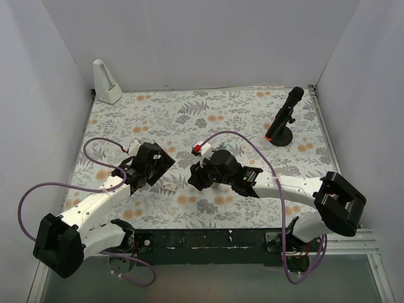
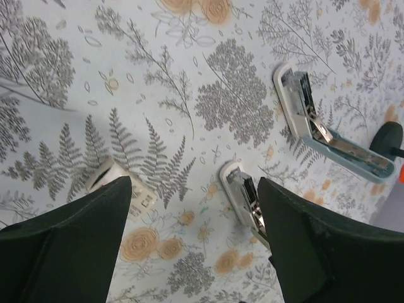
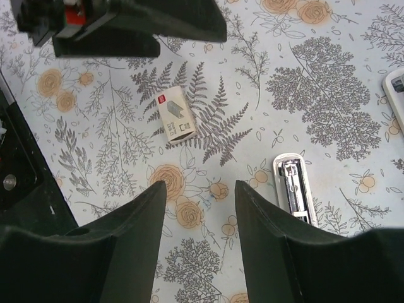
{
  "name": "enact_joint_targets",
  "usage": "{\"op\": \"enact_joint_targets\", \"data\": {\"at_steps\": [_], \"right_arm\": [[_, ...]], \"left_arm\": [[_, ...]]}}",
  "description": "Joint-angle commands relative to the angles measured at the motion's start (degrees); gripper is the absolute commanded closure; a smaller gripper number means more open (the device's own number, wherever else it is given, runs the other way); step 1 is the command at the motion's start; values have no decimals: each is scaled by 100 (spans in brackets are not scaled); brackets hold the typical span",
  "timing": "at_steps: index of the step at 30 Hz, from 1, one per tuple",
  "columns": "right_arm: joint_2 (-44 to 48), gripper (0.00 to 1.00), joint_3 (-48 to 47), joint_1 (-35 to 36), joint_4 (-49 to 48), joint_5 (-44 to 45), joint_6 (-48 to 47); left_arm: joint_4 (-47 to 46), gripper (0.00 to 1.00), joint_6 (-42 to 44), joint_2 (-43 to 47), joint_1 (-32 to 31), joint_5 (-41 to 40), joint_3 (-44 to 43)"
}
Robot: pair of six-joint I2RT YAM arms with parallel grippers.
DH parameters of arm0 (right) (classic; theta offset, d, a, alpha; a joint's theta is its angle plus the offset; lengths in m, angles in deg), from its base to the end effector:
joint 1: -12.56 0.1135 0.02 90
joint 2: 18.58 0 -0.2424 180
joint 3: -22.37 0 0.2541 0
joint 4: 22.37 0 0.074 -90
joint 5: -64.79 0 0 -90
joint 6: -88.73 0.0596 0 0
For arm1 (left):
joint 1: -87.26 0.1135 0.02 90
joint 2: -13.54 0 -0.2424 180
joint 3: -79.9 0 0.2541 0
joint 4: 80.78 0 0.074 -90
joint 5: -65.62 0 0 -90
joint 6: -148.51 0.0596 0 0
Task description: Load the staples into the stapler
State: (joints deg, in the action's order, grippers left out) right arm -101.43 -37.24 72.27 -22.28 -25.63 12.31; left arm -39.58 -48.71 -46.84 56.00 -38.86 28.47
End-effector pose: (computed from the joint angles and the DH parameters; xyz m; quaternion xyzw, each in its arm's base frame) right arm 0.1741 0.2990 0.2008 -0.3292 0.7679 0.3304 0.4391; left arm 0.2091 -0.1095 0.1836 -0.6078 0.7087 -0.2741 0.2306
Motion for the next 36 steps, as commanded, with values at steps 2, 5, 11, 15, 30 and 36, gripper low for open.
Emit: {"op": "enact_joint_targets", "data": {"at_steps": [2,5,11,15,30,36], "right_arm": [[234,44,-45,24,178,-238,-251],[278,44,60,24,222,-265,-234],[383,45,288,24,196,-318,-154],[375,45,315,24,170,-327,-163],[217,47,184,24,135,-528,319],[-126,54,-193,33,257,-538,812]], "left_arm": [[14,19,1588,-709,603,401,-256],[-57,20,1853,-1184,771,928,-353],[-276,27,1828,-1503,780,1412,-300],[-356,36,1740,-1503,780,1817,-195],[-400,40,878,-379,639,2678,763],[21,38,1115,-53,622,2135,553]]}}
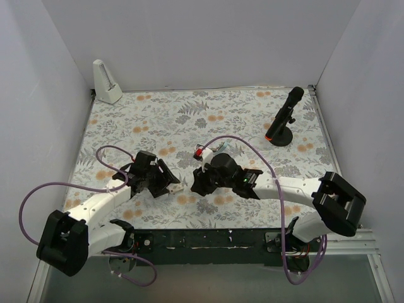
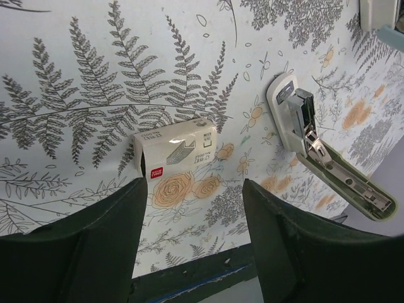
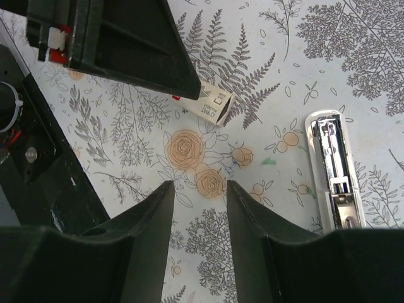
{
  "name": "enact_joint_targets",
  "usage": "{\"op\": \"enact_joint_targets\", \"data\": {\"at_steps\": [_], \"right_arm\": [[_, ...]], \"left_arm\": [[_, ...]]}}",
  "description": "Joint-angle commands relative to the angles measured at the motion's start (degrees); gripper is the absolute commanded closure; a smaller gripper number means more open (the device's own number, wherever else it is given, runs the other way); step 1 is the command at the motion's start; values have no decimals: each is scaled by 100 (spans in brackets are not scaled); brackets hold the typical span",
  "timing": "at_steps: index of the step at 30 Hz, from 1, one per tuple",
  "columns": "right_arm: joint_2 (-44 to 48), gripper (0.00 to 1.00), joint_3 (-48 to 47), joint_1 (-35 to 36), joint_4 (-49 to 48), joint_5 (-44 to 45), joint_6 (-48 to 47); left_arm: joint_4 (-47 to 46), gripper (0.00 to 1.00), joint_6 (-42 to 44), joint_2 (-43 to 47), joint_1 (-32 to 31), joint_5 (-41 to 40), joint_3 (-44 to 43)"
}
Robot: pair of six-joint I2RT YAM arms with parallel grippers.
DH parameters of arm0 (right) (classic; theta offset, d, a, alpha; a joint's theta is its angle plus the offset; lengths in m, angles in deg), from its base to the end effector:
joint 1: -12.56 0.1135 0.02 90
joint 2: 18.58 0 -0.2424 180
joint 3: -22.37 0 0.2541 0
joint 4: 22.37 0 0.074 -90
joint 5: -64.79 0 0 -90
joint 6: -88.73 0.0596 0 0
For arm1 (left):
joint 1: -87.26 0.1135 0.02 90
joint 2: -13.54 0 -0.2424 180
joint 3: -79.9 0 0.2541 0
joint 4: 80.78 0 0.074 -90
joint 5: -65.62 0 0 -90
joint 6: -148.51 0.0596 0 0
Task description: Load the staples into the stapler
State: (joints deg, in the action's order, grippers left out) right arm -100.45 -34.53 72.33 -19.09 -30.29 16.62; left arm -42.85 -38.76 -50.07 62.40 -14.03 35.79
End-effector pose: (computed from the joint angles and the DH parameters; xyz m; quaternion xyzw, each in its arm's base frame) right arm 0.1634 0.2908 0.1831 -0.3277 0.7927 0.3511 0.3755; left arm 0.1980 -0.1035 0.1340 -0.5443 0.7863 -0.2863 0.0593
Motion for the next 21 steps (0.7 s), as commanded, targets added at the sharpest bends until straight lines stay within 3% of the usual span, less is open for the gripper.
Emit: {"op": "enact_joint_targets", "data": {"at_steps": [1,6,10,14,21], "right_arm": [[-364,54,-587,35,8,-46,382],[-585,54,-1203,26,764,454,250],[-226,54,-1213,0,966,693,40],[231,54,-1055,0,1028,885,-75],[970,53,-651,-18,993,1317,-268]], "left_arm": [[402,36,243,332,-19,-663,-284],[185,19,1847,332,-19,-1211,-514],[-1,15,3175,-10,-36,-641,-821],[156,19,4022,-528,-264,-244,-1199],[569,39,5086,-1512,-774,-243,-1761]]}}
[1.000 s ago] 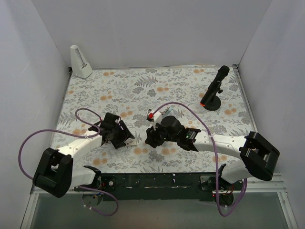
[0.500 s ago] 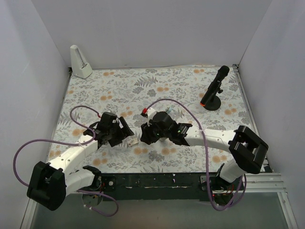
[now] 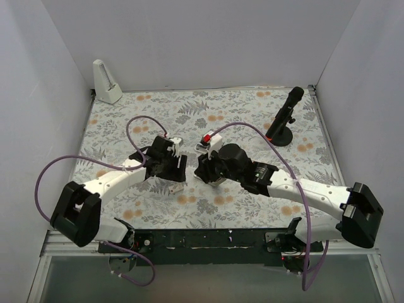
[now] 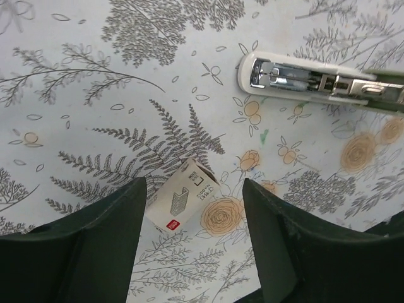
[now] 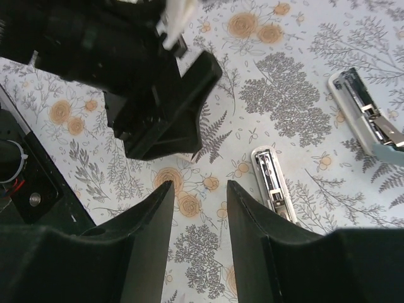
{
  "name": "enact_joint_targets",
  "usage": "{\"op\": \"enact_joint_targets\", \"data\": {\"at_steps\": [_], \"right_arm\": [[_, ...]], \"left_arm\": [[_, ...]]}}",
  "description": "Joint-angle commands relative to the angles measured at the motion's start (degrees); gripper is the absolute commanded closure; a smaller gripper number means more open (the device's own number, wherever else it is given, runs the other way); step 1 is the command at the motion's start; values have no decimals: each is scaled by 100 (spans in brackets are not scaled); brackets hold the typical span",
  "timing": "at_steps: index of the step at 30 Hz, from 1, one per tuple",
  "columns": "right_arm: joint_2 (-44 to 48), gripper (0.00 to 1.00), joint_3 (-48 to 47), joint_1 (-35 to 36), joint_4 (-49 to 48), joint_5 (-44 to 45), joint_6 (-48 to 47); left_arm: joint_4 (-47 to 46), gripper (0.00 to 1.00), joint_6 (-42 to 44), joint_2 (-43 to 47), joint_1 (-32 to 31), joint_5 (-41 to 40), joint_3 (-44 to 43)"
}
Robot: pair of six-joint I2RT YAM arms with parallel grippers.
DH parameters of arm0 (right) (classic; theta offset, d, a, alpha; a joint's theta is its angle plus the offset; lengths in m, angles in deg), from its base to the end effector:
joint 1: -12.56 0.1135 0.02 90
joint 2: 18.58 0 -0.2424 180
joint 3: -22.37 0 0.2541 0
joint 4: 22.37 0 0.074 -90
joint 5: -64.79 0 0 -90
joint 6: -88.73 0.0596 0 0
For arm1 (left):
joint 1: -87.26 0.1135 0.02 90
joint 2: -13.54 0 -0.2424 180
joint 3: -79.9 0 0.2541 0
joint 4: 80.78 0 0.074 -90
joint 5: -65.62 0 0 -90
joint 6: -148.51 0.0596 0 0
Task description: Load the staples into the stapler
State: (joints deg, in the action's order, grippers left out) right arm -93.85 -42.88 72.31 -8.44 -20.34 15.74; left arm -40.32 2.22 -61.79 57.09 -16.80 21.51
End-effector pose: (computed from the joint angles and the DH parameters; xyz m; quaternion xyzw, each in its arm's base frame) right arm 0.1709 0.2829 0.2496 -0.2837 0.7885 0.3101 0.4490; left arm 0.2324 -0.1442 0.1618 -0.1983 0.9371 -0.2380 0.1606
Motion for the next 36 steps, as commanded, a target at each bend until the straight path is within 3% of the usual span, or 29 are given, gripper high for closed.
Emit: {"op": "enact_joint_targets", "data": {"at_steps": [1,8,14,18,26,29,36], "right_arm": [[389,53,237,-16,-158,305,-181],[451,53,475,-24,-352,173,-163],[451,53,571,-42,-458,68,-190],[416,53,563,-51,-502,-29,-137],[478,53,589,-86,-537,-20,-146],[469,53,598,-95,-555,-47,-137],[556,53,685,-103,-563,-38,-128]], "left_arm": [[351,39,1076,-464,-287,-19,-361],[544,45,1577,-1115,-612,-89,-475],[571,57,1709,-1072,-823,-186,-396],[554,57,1736,-940,-911,-274,-344],[650,38,1858,-632,-1043,-502,-440],[869,35,1964,-746,-1122,-634,-589],[1424,39,2052,-1265,-1298,-986,-853]]}}
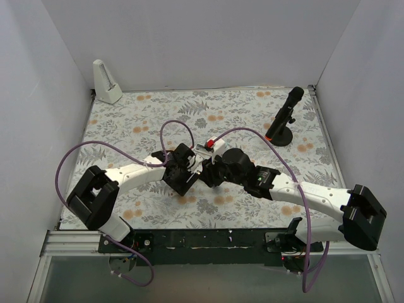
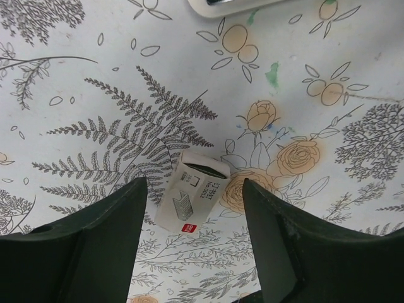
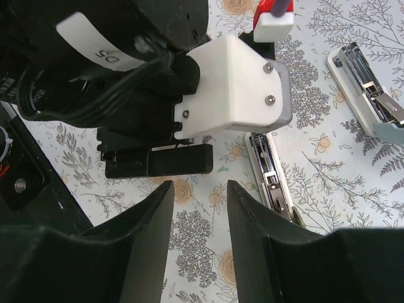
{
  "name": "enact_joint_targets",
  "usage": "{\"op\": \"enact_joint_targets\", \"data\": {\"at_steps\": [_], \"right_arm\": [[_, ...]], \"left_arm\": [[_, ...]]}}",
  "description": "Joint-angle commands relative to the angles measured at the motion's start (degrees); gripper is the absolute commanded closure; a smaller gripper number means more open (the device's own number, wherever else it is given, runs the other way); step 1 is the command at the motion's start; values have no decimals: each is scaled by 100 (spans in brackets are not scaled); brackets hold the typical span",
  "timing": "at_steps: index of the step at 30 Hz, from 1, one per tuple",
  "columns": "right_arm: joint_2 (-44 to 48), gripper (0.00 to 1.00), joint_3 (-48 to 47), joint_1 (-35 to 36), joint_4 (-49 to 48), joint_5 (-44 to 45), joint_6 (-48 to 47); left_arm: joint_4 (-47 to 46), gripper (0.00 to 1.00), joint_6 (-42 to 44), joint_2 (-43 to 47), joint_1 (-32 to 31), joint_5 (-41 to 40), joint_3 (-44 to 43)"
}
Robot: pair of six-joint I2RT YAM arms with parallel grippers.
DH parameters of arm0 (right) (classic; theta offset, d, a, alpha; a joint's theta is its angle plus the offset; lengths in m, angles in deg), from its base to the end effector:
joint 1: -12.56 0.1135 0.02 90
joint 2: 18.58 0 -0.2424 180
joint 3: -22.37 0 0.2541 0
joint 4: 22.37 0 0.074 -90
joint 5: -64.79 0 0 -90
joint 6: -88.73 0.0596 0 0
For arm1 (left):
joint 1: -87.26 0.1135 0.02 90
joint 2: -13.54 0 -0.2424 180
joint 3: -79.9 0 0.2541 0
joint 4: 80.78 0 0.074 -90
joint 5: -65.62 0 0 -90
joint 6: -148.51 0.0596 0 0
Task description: Load the staples into the stapler
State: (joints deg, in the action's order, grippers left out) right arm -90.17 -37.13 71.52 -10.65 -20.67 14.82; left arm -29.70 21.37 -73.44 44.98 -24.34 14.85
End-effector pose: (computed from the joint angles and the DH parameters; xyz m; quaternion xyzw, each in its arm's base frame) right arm 0.1659 0.2666 0.2364 -0.2858 0.7871 0.3060 0.4529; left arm 0.2086 -0.1897 0.1329 0.0444 0.9880 -0.0946 0.1134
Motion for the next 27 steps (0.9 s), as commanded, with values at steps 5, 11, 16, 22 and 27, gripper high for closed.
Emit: {"op": "enact_joint_targets", "data": {"at_steps": [5,11,16,22,27], "right_arm": [[251,53,172,-42,-378,30,-37],[304,53,199,-42,-395,47,-19],[330,53,234,-60,-395,74,-1],[348,53,208,-69,-360,83,-10],[330,53,146,-139,-229,48,34]], "left_arm": [[379,43,181,-170,-96,-197,-186],[397,53,181,-337,-105,-232,-186],[309,63,190,-285,-105,-232,-151],[46,80,164,49,-113,-285,-37],[-192,87,173,436,-105,-276,121]]}}
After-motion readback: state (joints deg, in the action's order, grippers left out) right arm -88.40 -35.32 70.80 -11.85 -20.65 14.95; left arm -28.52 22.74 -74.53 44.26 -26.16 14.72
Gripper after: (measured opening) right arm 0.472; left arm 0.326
